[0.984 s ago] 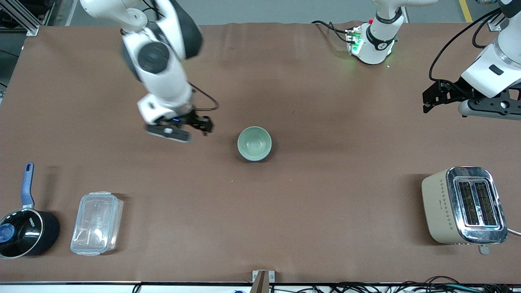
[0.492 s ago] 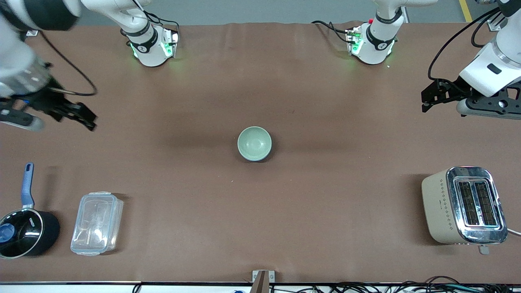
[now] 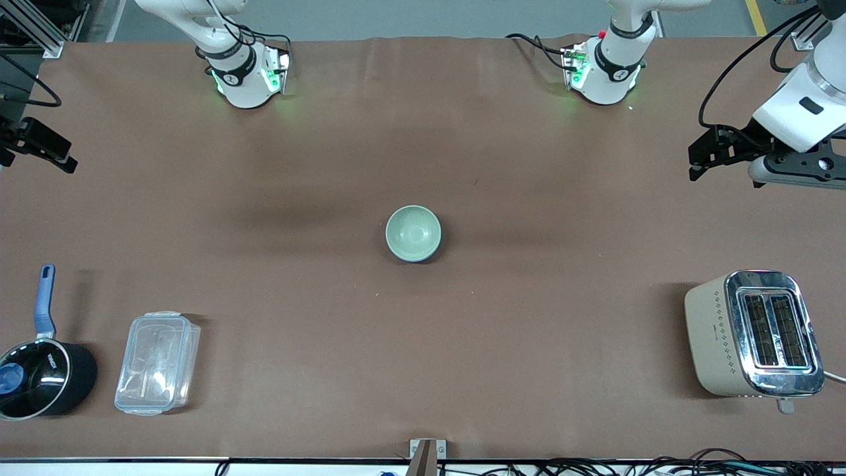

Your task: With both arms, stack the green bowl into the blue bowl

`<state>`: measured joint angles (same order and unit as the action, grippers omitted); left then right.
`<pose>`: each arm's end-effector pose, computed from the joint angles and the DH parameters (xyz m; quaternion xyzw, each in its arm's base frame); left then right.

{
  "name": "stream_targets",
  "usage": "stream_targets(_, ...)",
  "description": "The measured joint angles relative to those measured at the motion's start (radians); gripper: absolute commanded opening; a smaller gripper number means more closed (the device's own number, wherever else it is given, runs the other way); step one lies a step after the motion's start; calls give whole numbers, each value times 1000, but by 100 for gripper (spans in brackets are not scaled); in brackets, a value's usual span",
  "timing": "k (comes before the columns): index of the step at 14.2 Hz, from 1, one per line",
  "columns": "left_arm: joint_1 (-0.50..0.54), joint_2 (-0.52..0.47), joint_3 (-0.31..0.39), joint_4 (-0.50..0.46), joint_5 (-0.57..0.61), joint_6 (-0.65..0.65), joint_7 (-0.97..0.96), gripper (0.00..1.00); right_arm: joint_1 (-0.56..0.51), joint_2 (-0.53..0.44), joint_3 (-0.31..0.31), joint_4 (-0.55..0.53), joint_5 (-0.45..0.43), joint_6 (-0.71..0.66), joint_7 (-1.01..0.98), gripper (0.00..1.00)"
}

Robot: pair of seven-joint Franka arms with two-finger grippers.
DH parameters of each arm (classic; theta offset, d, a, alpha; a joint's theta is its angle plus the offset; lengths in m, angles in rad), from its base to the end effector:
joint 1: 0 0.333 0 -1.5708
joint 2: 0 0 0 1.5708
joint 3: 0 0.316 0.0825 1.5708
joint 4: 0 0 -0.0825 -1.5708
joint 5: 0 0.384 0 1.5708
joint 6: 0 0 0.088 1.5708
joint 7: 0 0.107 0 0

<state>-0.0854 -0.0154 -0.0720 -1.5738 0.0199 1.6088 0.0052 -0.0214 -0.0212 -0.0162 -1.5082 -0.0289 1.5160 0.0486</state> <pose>0.5473 -0.0851 0.6351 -0.9963 0.0813 -0.0259 0.0086 0.5421 -0.0237 0.6607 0.9988 -0.0441 0.0146 0.0142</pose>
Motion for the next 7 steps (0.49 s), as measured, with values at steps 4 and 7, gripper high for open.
stream_targets(4, 4, -2, 1, 20, 0, -48, 0, 100, 0, 28, 3, 11, 10, -14, -16, 100)
stream_targets(7, 6, -2, 3, 23, 0, -52, 0, 100, 0, 28, 3, 16, 11, -24, -18, 100)
